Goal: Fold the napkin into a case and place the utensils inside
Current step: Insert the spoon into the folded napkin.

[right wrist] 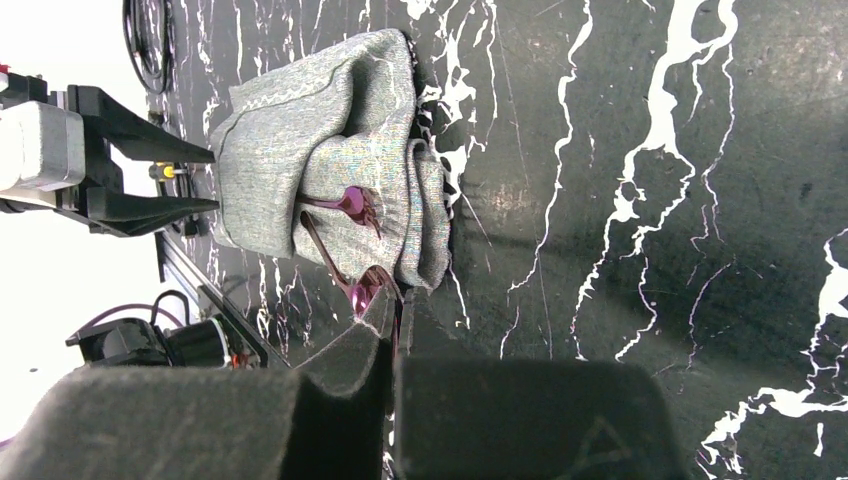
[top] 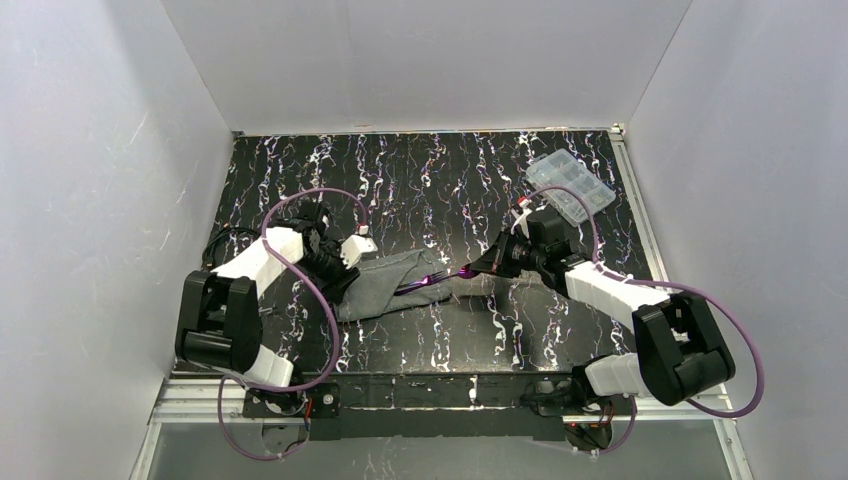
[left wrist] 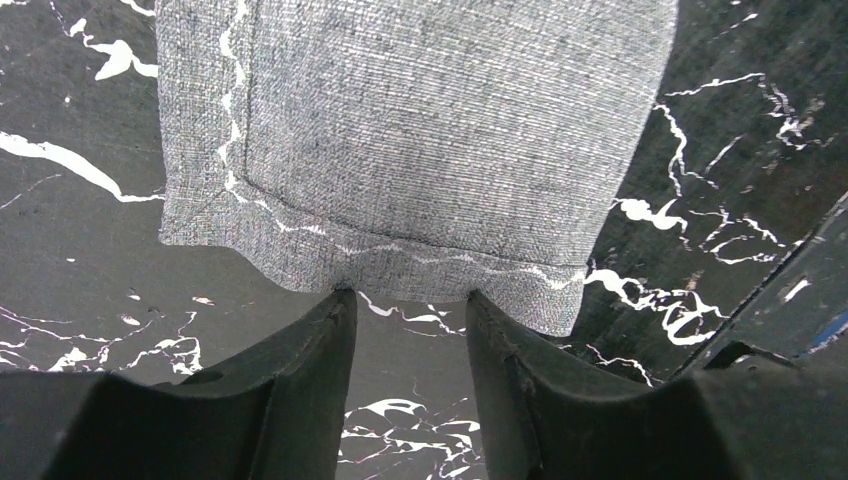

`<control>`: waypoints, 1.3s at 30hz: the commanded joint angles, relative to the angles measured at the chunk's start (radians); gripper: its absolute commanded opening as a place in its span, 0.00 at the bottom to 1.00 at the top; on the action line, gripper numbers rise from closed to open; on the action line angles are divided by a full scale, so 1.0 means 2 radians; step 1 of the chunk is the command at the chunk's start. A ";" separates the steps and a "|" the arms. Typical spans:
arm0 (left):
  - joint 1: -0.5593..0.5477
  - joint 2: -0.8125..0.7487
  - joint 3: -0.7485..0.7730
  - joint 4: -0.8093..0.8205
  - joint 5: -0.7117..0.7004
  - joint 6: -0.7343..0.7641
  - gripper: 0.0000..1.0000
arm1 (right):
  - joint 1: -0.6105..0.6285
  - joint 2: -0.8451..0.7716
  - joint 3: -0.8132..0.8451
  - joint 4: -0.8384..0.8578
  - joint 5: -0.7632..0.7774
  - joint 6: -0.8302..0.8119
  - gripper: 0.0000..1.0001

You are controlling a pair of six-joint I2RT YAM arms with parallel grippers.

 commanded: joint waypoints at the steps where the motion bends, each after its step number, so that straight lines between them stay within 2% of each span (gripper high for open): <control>1: -0.002 0.007 -0.008 0.019 -0.023 -0.001 0.41 | 0.009 0.000 -0.009 0.043 0.012 0.019 0.01; 20: -0.015 0.023 -0.036 0.047 -0.039 0.009 0.34 | 0.083 0.062 -0.026 0.140 0.061 0.093 0.01; 29: -0.020 0.032 -0.034 0.048 -0.044 0.007 0.32 | 0.120 0.070 -0.030 0.150 0.129 0.122 0.01; 39: -0.021 0.019 -0.046 0.045 -0.047 0.022 0.32 | 0.145 0.128 -0.042 0.233 0.140 0.149 0.01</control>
